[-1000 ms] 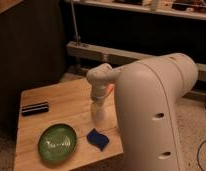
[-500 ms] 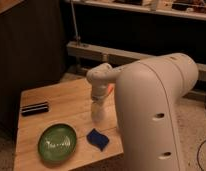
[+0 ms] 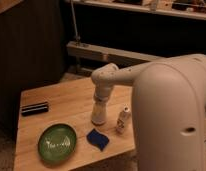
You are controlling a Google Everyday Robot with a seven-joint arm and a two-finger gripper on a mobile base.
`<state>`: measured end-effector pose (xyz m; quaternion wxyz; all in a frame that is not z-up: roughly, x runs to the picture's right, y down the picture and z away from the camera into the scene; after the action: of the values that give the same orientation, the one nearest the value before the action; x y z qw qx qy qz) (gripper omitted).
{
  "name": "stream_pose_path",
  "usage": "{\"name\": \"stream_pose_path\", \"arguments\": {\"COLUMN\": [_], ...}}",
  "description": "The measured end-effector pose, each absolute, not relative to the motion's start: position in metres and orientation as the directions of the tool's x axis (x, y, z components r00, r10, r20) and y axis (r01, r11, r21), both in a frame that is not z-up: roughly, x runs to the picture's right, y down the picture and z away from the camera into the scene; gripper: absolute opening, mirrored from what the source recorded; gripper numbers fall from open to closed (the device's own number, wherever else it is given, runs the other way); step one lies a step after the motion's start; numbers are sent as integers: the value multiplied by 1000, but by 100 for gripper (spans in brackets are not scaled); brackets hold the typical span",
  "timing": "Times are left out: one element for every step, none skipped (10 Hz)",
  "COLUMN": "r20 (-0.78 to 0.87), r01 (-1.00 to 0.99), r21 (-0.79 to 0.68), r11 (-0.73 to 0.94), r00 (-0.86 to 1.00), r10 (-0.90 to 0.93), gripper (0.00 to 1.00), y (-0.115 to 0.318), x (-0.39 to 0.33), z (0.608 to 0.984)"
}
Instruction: Place the ceramic cup in the ceramic bowl
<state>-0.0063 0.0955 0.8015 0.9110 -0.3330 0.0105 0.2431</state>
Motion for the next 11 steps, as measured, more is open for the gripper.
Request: {"name": "stream_pose_path", "arguments": {"r20": [-129,-85,-50,12,61,108,158,222,256,285,317], "r01": [-430,-419,-409,-382,-358,-332,-298,-250,-224,-201,-172], "r21": [-602,-597,-591,-580,-570,-558,-543,-522,-509,-494,-473], "r11": [672,684,696,719,740,761,785,815,831,846,864], "r00": [884,881,879,879,879,880,882,883,882,881,882], "r10": [450,466,474,477,472,463,444,413,395,377,350], "gripper": [0,0,0,0,0,0,0,0,0,0,0], "y": [85,75,68,61,60,60,62,64,64,65,68], "x": [0,11,20,23,22,19,12,-2,-8,-14,-23], "z": [776,754,738,715,698,681,664,643,632,624,613]}}
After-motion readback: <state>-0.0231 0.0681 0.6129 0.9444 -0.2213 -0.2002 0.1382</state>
